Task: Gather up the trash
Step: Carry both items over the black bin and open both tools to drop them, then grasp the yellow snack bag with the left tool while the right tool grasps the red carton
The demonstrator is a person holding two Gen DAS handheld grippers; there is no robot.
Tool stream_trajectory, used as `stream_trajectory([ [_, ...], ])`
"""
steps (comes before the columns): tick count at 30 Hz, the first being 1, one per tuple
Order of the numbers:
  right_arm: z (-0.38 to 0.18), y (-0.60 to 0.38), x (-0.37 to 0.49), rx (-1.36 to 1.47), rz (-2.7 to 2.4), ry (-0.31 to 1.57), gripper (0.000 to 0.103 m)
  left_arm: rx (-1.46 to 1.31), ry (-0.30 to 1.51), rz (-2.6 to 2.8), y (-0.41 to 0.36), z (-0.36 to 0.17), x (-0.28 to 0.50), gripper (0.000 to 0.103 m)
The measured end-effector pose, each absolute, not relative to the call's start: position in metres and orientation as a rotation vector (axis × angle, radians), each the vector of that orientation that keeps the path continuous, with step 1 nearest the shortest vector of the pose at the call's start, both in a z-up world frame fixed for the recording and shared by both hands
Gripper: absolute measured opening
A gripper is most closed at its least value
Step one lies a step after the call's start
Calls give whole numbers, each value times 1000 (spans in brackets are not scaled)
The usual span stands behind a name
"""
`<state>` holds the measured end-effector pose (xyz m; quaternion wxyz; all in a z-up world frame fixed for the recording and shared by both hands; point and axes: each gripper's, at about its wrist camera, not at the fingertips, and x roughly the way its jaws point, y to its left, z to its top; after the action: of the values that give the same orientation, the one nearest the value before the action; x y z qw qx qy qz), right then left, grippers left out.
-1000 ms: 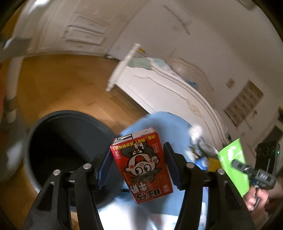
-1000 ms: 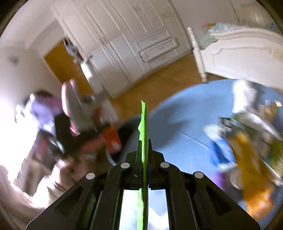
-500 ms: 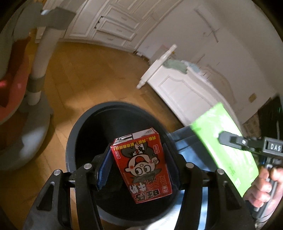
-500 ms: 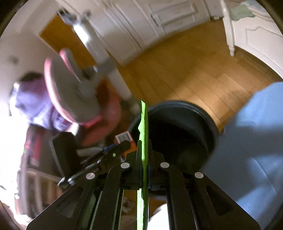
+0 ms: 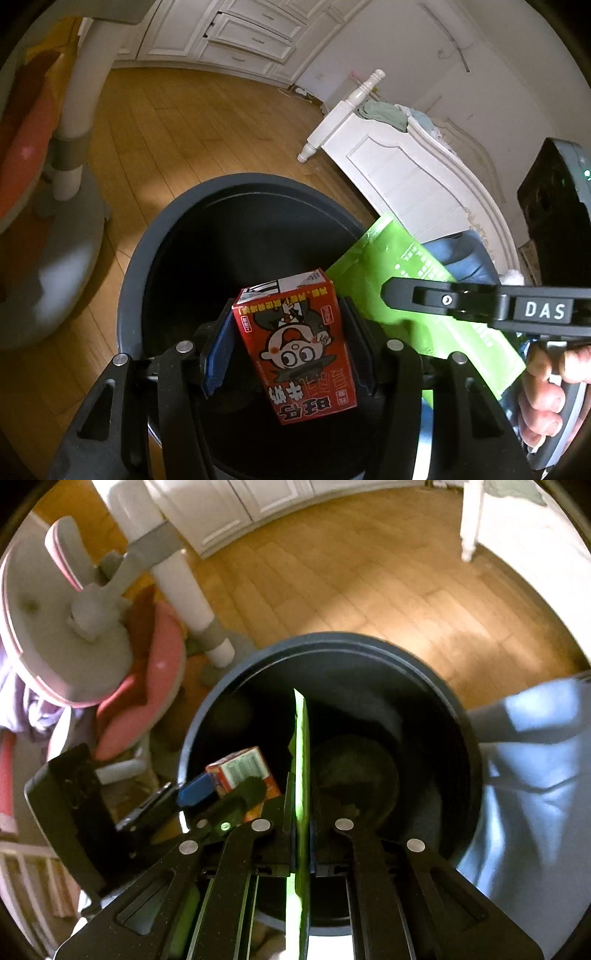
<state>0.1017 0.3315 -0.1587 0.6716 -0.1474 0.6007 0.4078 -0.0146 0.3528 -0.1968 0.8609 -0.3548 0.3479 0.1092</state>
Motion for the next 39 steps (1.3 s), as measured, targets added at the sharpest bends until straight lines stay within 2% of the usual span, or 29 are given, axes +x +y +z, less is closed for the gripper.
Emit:
stream_trajectory([
  [2,-154,327,101,-332,919,1342,10,-728,739,226,352,-197,-13,54],
  [3,-153,326,102,-323,921,1346,16,-722,741,227,351,-197,-12,54],
  [5,-150,323,103,-293,919,1350,47,-702,739,241,350,-195,-12,56],
  [7,-142,315,103,-258,929,1326,53,-695,733,237,348,-192,-17,56],
  [12,-101,268,96,-91,998,1200,53,-654,723,244,339,-176,-24,57],
  [16,-68,216,81,18,1013,1065,64,-600,682,240,320,-150,-28,73],
  [21,-31,131,60,60,977,889,66,-474,638,161,264,-106,-15,86],
  [27,-6,-6,46,75,804,721,69,-328,623,-51,166,-63,20,90],
  [33,-16,-135,45,116,580,671,70,-330,687,-263,86,-59,64,90],
  [39,-28,-247,71,30,349,640,84,-362,777,-345,30,-72,109,91],
])
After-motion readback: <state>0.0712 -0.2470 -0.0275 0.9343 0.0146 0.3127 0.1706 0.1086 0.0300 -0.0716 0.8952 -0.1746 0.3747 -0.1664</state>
